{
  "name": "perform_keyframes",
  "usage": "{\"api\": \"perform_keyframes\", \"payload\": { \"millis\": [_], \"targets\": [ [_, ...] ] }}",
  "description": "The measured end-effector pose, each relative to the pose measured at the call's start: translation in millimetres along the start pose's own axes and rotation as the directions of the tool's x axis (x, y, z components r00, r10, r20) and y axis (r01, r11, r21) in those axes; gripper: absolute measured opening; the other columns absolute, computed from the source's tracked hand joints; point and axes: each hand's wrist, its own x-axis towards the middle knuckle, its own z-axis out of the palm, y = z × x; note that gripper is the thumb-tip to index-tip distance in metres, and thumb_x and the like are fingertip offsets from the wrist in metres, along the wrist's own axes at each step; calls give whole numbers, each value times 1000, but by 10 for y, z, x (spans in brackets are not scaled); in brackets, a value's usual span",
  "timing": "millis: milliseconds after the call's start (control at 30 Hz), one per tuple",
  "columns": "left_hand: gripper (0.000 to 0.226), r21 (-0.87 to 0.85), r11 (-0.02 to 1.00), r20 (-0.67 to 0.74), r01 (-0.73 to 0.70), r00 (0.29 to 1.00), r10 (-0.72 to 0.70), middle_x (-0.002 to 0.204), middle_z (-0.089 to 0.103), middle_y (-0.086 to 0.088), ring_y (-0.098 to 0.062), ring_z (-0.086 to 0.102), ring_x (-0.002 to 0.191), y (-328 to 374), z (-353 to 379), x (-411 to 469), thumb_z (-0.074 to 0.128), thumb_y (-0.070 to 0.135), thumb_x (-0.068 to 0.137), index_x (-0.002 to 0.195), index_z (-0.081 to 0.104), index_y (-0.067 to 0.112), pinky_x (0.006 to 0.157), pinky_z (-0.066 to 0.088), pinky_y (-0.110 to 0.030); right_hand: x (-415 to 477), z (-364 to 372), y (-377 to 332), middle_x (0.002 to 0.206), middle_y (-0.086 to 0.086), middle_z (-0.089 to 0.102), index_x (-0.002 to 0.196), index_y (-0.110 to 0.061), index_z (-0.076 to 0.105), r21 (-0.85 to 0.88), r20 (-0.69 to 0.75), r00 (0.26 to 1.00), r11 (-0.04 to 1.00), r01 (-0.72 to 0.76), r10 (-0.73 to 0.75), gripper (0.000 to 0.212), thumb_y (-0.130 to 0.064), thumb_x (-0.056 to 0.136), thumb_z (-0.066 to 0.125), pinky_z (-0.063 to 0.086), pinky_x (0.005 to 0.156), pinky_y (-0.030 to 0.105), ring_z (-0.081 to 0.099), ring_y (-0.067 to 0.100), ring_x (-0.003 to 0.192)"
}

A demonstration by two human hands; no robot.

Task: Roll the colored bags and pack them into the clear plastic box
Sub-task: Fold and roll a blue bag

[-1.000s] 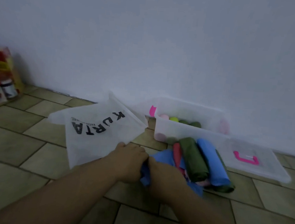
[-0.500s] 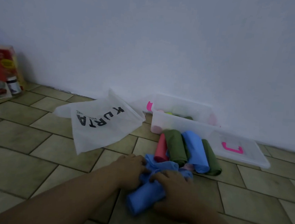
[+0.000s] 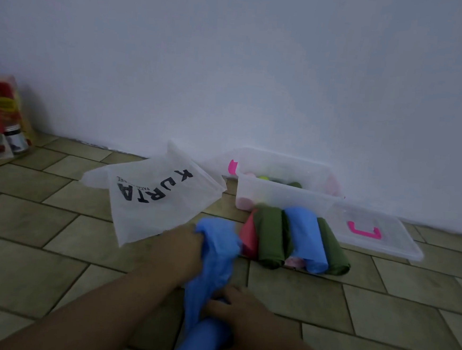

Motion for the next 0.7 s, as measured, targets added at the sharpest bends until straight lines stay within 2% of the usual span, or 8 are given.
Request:
{"api": "perform_keyframes", "payload": {
  "millis": [133, 233, 367, 400, 467, 533, 567, 700],
  "targets": [
    [24, -32, 984, -150, 174, 973, -177, 104, 54, 0, -20, 53, 89, -267, -203, 35, 43, 31, 83, 104, 52, 23, 74, 36, -34, -140, -15, 224, 132, -9, 38, 120, -43, 46, 41, -94, 980, 985, -170, 173, 51, -42, 72, 64, 33, 97, 24, 37, 12, 120],
    [46, -131, 971, -192, 201, 956, -224, 135, 39, -6, -26, 43, 117, -231, -427, 3, 53, 32, 81, 126, 47, 25, 90, 37, -42, -198, -59, 328, 142, -9, 28, 122, -44, 46, 37, -132, 956, 965, -259, 262, 53, -39, 73, 63, 29, 98, 18, 36, 11, 126],
    [36, -202, 957, -551, -209, 832, 66, 125, 50, -3, -23, 52, 105, 131, -552, -137, 58, 26, 79, 114, 56, 22, 87, 46, -43, -257, -96, 298, 152, -7, 8, 129, -52, 33, 39, -90, 938, 942, -334, 336, 67, -54, 69, 62, 27, 105, 24, 27, 15, 135],
    [29, -215, 931, -475, -294, 865, 163, 121, 54, -1, -20, 54, 101, 237, -489, -165, 53, 27, 83, 112, 56, 22, 87, 47, -40, -281, -89, 275, 153, -7, 4, 131, -55, 27, 48, -86, 926, 930, -366, 368, 75, -62, 65, 61, 28, 106, 26, 25, 16, 136],
    [36, -219, 948, -94, -232, 972, 216, 138, 47, -3, -19, 48, 119, 381, -269, -151, 42, 31, 95, 127, 50, 18, 100, 38, -35, -238, -67, 194, 156, -5, -5, 139, -53, 15, 61, -83, 890, 894, -445, 448, 96, -80, 56, 56, 26, 109, 31, 19, 19, 141],
    [57, -131, 984, 247, -122, 957, 152, 157, 20, -6, -23, 24, 140, 401, -53, -82, 40, 43, 97, 146, 30, 16, 112, 23, -37, -168, -28, 88, 157, -2, -5, 143, -45, 11, 146, -62, 835, 833, -534, 546, 115, -98, 45, 38, 20, 110, 27, 12, 20, 144],
    [66, -109, 989, 322, -98, 938, 128, 160, 7, -5, -24, 12, 144, 398, 28, -53, 40, 49, 95, 150, 19, 19, 114, 19, -41, -141, 5, 35, 157, -2, -2, 143, -45, 13, 175, -56, 821, 815, -552, 568, 119, -101, 40, 31, 20, 110, 25, 11, 21, 144],
    [75, -31, 995, 382, -96, 919, 100, 158, -19, 1, -26, -12, 145, 370, 237, 14, 31, 60, 93, 150, -8, 30, 115, 3, -51, -123, 83, -62, 145, -4, 25, 128, -52, 33, -49, -217, 858, 873, -486, 466, 75, -81, 59, 40, 32, 100, 33, 30, 26, 126]
  ]
}}
